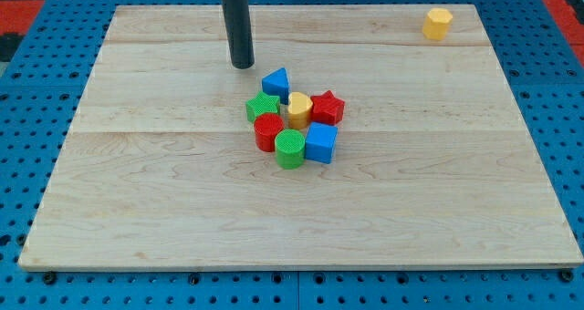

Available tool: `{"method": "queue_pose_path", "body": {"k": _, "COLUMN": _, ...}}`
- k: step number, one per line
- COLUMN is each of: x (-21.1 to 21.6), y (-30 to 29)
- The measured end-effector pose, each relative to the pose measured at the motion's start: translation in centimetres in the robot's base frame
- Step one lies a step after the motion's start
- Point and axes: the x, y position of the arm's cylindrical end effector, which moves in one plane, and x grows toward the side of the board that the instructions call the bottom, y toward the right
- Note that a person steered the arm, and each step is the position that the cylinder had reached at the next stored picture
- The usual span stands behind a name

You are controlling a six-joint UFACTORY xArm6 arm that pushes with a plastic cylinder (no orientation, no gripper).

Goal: Push the green star into the red circle

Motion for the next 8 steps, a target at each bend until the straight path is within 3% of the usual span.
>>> {"method": "queue_pose_path", "body": {"k": 4, "x": 4.2, "y": 2.7}}
{"method": "queue_pose_path", "body": {"k": 6, "x": 1.5, "y": 2.7}}
{"method": "queue_pose_path", "body": {"k": 7, "x": -0.7, "y": 5.3}}
{"method": "queue_pose_path", "body": {"k": 8, "x": -1.0, "y": 11.6}}
